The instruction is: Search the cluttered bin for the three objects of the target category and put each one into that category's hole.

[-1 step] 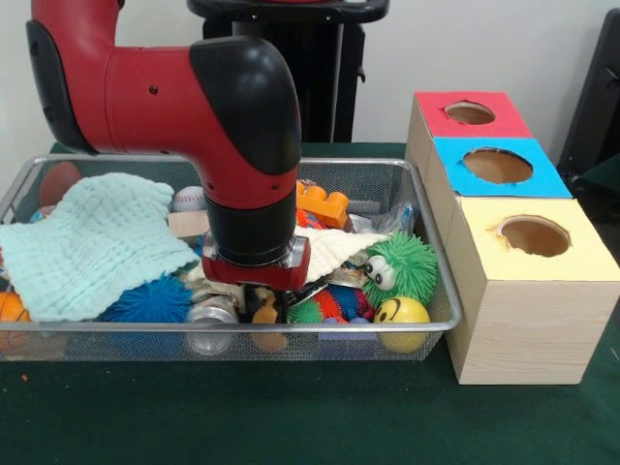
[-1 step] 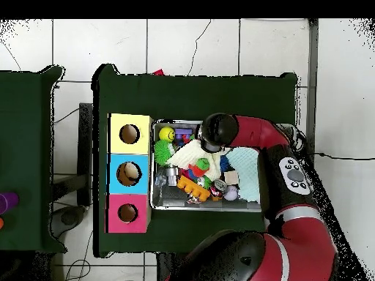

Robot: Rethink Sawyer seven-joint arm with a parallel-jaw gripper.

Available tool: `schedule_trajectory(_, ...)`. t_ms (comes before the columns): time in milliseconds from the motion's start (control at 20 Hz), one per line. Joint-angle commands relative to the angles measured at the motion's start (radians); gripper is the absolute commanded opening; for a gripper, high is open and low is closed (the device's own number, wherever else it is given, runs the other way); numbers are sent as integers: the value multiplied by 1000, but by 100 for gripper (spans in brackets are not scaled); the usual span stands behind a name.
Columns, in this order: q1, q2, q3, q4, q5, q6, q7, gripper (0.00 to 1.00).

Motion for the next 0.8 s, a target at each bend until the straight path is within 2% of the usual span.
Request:
schedule_trajectory(50, -8, 24, 34, 6, -93, -50, -155, 0)
schedule_trajectory(450, -5, 20, 32, 17, -94, -60, -148, 0)
schedule_trajectory(500, 15, 11, 14, 9, -100, -37, -135, 0)
schedule_trajectory(550, 7, -2, 25, 30, -87, -56, -123, 0)
schedule_trajectory(650, 15, -61, 17, 67, -58, -21, -85, 0)
schedule_trajectory(800, 38, -206, 9, 124, -9, 87, -59, 0)
